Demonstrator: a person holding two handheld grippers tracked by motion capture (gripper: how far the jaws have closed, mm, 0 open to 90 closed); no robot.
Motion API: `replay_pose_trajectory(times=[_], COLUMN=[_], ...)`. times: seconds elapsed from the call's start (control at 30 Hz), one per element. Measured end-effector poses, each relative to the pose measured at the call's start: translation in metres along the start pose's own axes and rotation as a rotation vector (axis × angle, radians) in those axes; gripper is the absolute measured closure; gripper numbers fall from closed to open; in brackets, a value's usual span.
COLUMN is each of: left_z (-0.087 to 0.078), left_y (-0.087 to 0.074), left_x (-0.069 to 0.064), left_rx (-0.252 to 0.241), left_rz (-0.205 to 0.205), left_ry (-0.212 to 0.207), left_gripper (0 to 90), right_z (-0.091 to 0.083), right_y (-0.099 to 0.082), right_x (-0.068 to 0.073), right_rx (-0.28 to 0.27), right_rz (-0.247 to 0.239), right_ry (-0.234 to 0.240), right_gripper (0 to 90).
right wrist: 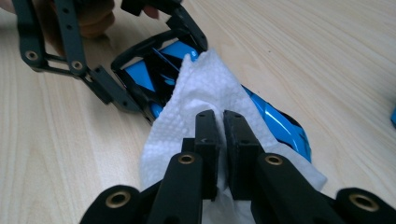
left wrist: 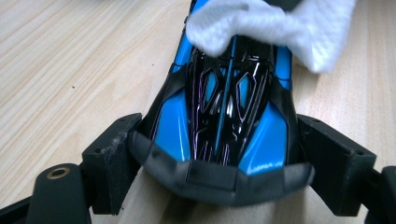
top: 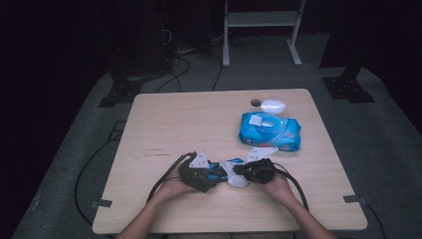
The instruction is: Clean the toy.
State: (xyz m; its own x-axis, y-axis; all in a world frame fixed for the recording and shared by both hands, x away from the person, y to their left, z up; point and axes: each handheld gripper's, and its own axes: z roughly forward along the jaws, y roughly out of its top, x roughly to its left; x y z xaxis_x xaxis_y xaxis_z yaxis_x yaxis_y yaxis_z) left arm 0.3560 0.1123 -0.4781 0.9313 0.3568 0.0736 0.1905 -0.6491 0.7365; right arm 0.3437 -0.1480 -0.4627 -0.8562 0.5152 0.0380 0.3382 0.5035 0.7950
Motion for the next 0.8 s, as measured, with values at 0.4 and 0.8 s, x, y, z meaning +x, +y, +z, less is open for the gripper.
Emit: replay_pose_trajectory(times=[0.4, 0.8], left_z=[-0.002, -0.002], left_y=[-0.001, -0.001], left_x=[0.000, -0.001], left_rx=[-0.011, -0.004], left_rz=[0.001, 0.018], left_ry=[-0.008, -0.001], left_gripper=[24.8, 25.3], right_z=[-0.005, 0.045], right_y=[0.004, 0.043], right_x=[0.001, 0.036], right_rx=[0.017, 0.066], right_rz=[-0.034, -0.150], right_ry=[-0.048, 0.082], right_gripper=[84.1, 84.2])
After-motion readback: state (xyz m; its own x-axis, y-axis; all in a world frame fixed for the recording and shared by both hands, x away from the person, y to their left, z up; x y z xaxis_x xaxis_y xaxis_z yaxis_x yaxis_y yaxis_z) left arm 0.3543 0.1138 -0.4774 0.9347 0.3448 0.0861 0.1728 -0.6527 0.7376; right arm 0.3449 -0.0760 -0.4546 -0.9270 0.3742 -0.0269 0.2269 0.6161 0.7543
